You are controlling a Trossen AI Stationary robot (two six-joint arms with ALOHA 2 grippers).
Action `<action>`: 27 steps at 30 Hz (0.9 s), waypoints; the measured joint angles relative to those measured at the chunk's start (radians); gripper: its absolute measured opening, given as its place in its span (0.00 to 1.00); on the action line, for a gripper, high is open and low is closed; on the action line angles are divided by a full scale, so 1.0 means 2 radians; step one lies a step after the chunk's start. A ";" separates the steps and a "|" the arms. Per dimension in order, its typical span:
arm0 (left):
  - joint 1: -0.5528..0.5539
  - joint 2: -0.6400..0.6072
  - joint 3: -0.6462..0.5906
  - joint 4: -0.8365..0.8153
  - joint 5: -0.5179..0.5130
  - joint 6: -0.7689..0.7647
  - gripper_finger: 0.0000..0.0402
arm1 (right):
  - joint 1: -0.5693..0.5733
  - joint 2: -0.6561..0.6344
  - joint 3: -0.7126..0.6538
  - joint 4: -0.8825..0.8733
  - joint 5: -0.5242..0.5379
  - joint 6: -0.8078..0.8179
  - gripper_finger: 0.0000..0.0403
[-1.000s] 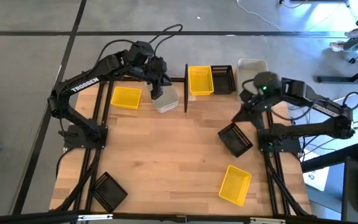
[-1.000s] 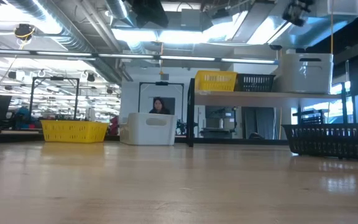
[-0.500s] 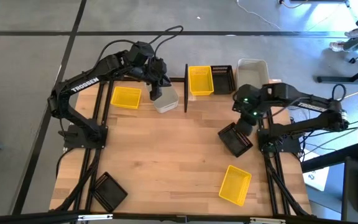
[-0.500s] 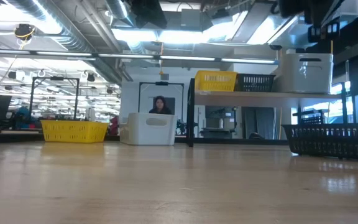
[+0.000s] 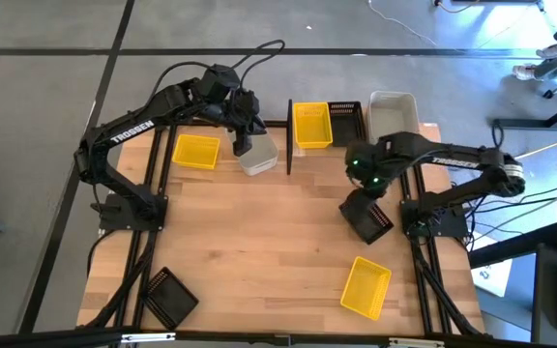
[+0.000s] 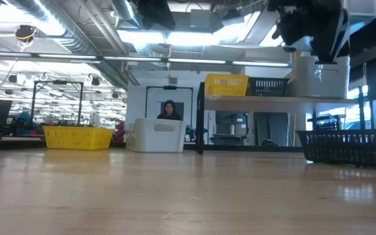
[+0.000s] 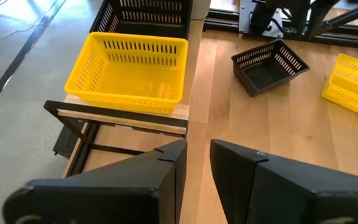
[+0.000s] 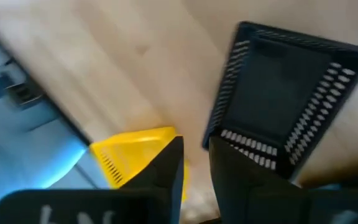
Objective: Stack baskets on shelf by color
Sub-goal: Stack the black bin on top of the black bin on the shelf
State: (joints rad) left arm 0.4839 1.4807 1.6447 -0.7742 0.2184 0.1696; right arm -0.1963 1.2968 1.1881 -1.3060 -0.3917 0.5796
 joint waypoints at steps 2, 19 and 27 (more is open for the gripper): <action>0.000 0.000 0.000 0.000 0.000 0.000 0.16 | 0.012 0.019 0.000 0.000 0.017 0.025 0.19; -0.001 0.000 0.000 0.000 0.000 0.000 0.16 | 0.099 0.119 0.000 0.033 0.115 0.160 0.20; -0.007 0.000 0.000 0.000 0.005 0.000 0.16 | 0.106 0.153 -0.010 0.048 0.129 0.166 0.20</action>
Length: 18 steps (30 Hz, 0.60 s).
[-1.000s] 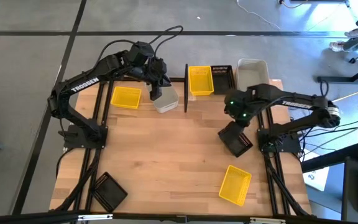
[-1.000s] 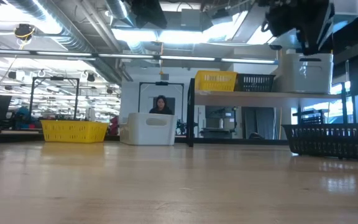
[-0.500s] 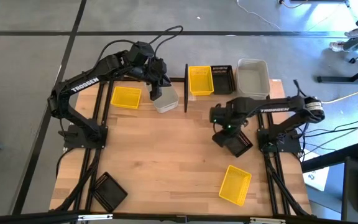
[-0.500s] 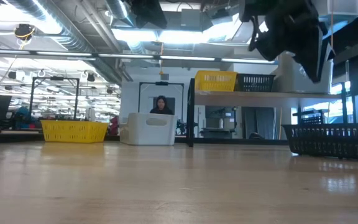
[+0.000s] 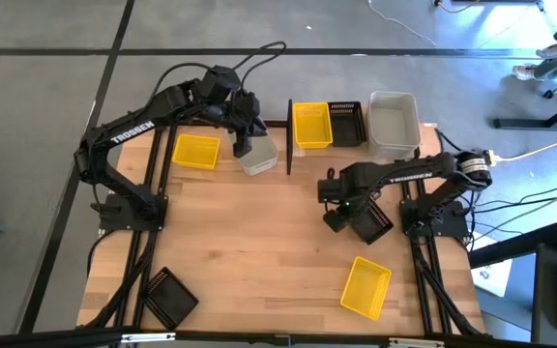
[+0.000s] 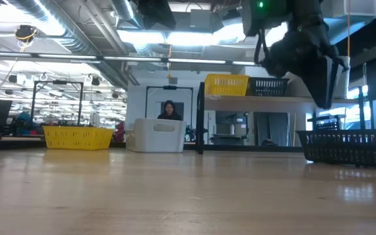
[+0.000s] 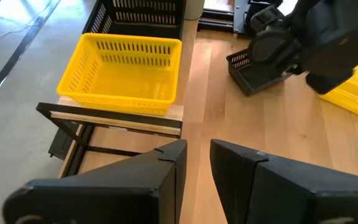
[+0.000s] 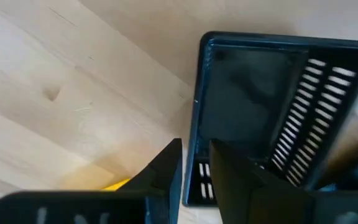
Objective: Stack baskets on shelf by color
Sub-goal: Stack the black bin on top of the black bin on the shelf
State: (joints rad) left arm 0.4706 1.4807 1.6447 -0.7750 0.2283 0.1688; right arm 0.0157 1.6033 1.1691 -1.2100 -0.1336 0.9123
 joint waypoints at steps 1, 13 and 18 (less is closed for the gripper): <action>-0.002 0.000 0.000 0.000 0.000 0.000 0.16 | 0.002 0.004 -0.008 0.010 -0.002 0.000 0.20; -0.008 0.000 0.000 0.000 0.001 0.000 0.16 | 0.008 0.011 -0.080 0.069 -0.001 -0.015 0.20; -0.008 0.000 0.000 0.000 0.001 0.000 0.16 | 0.008 0.011 -0.113 0.117 -0.021 -0.014 0.20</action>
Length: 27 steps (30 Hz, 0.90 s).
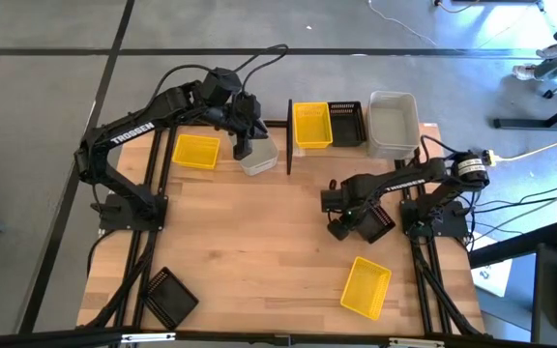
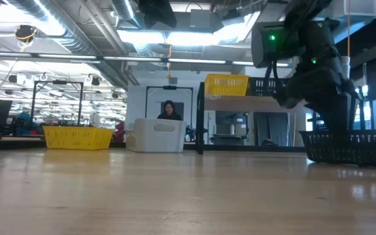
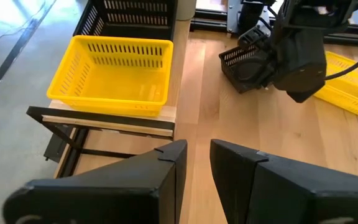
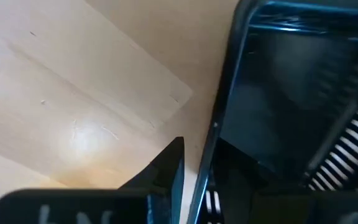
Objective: Stack baskets on shelf by color
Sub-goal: Stack the black bin on top of the black bin on the shelf
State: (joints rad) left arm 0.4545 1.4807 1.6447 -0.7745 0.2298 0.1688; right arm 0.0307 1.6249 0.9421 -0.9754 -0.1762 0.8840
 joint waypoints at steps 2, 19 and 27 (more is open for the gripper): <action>0.000 0.000 0.000 0.000 0.000 0.000 0.16 | 0.000 0.000 -0.013 0.019 -0.001 -0.001 0.20; 0.000 0.000 0.000 0.000 0.000 0.000 0.16 | 0.010 -0.001 0.115 -0.077 -0.014 -0.001 0.01; 0.000 -0.013 0.000 0.003 0.000 0.042 0.16 | 0.032 -0.002 0.264 -0.118 0.016 0.086 0.00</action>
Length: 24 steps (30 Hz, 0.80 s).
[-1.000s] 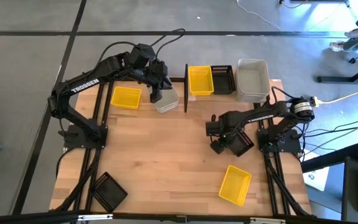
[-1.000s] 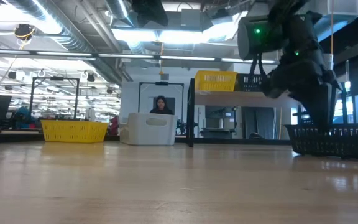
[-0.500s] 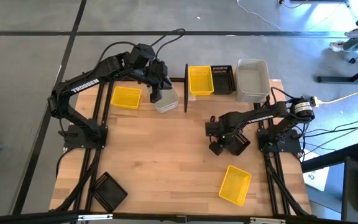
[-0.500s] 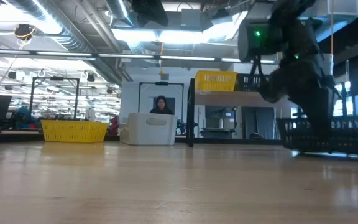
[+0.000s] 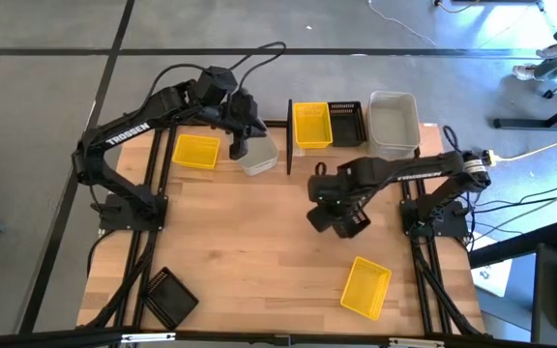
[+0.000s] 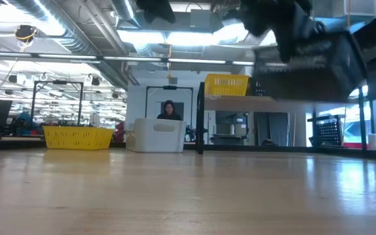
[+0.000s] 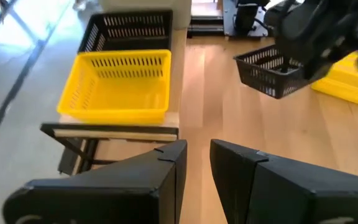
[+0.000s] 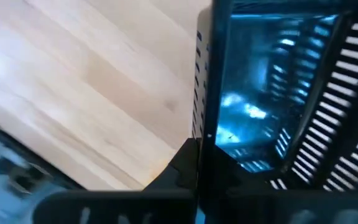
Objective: Stack baskets on shelf by color
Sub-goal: Stack the black bin on top of the black bin on the shelf
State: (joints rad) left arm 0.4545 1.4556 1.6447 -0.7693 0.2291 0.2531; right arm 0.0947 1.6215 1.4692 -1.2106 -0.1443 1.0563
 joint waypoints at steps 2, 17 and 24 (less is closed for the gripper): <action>-0.001 -0.001 0.000 0.002 0.001 0.009 0.16 | 0.006 0.000 0.035 0.000 0.024 0.017 0.00; -0.014 -0.017 0.000 -0.005 0.001 0.011 0.16 | -0.046 0.000 0.245 -0.085 0.274 -0.025 0.00; -0.013 -0.017 0.000 -0.004 0.000 0.009 0.16 | -0.139 0.000 0.273 -0.085 0.309 -0.103 0.00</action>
State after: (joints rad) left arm 0.4290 1.4220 1.6447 -0.7777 0.2298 0.2721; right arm -0.1824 1.6207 2.0151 -1.3810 0.4732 0.8499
